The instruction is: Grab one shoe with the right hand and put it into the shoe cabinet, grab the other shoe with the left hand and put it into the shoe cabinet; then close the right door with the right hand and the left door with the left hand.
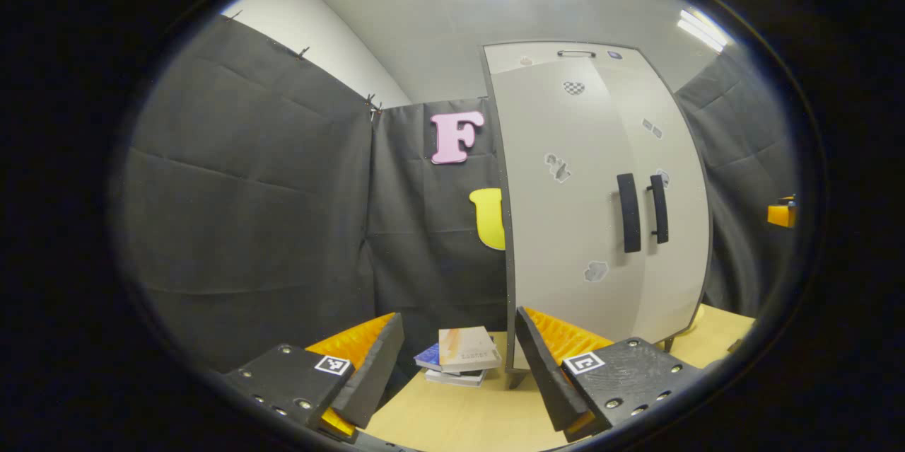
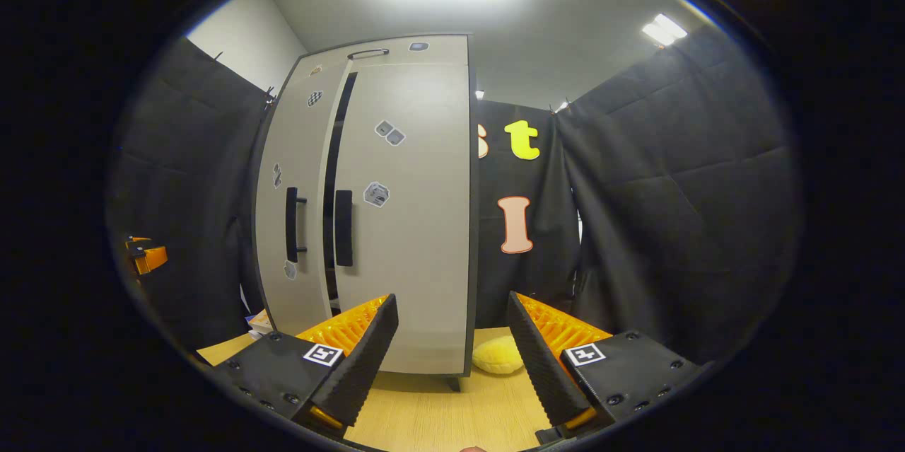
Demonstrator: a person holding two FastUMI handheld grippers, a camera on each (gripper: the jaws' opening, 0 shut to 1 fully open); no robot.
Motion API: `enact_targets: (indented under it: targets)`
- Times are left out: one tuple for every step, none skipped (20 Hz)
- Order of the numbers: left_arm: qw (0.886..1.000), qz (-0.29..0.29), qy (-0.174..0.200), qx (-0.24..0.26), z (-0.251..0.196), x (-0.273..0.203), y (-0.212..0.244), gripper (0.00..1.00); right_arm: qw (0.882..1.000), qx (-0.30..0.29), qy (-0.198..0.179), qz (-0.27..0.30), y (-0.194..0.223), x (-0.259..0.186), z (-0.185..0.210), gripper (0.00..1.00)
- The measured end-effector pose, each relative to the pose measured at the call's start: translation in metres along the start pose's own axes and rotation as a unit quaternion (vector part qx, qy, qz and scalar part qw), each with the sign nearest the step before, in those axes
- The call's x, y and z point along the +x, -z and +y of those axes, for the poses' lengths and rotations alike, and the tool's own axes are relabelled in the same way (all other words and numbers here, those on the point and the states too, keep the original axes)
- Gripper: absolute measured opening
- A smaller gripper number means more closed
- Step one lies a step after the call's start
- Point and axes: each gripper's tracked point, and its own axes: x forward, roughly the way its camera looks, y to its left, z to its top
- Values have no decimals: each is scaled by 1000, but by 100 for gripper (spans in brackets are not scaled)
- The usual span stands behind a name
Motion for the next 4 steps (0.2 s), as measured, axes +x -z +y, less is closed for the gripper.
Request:
enact_targets:
  targets:
    - [1000,0,0,0,0,0,0,93,1000,1,0,0,0,0,-1,98]
    - [1000,1,1,0,-1,0,0,98,1000,2,1,-1,0,-1,-1,98]
    - [1000,0,1,0,-1,-1,0,98,1000,2,1,-1,0,-1,-1,98]
    - [1000,0,2,1,-1,-1,0,98,1000,3,2,-1,0,-1,-1,98]
